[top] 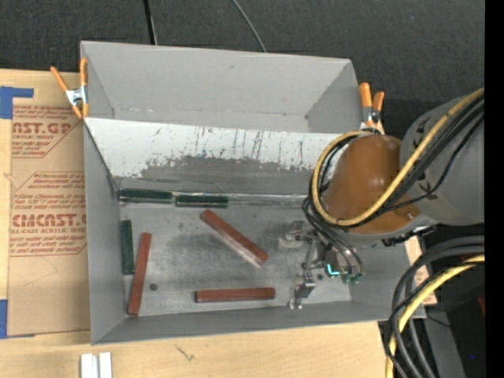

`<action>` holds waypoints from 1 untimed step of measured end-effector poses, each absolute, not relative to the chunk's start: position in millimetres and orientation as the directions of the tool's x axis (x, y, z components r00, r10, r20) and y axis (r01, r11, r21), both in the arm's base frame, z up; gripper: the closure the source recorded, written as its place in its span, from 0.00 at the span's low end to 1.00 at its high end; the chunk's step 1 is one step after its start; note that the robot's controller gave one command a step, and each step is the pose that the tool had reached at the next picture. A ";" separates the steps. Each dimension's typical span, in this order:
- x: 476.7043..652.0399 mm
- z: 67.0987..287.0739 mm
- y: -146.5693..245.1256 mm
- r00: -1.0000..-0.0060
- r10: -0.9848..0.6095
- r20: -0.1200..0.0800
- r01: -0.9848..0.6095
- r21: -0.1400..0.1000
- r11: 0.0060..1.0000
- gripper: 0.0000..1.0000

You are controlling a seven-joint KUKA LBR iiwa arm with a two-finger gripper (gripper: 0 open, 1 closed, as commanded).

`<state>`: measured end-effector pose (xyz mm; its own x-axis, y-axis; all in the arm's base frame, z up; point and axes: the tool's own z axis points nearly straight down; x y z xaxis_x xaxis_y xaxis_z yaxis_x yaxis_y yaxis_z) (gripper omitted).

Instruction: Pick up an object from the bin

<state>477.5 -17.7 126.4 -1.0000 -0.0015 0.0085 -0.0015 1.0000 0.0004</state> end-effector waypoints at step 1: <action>479.7 129.9 -17.8 -1.000 -0.002 0.001 -0.002 0.000 1.000 0.00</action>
Offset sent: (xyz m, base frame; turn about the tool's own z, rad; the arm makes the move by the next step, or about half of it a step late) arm 0.0180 0.0325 -0.0564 0.0519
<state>479.7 -17.8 129.9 -1.0000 -0.0016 0.0007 -0.0016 1.0000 -0.0001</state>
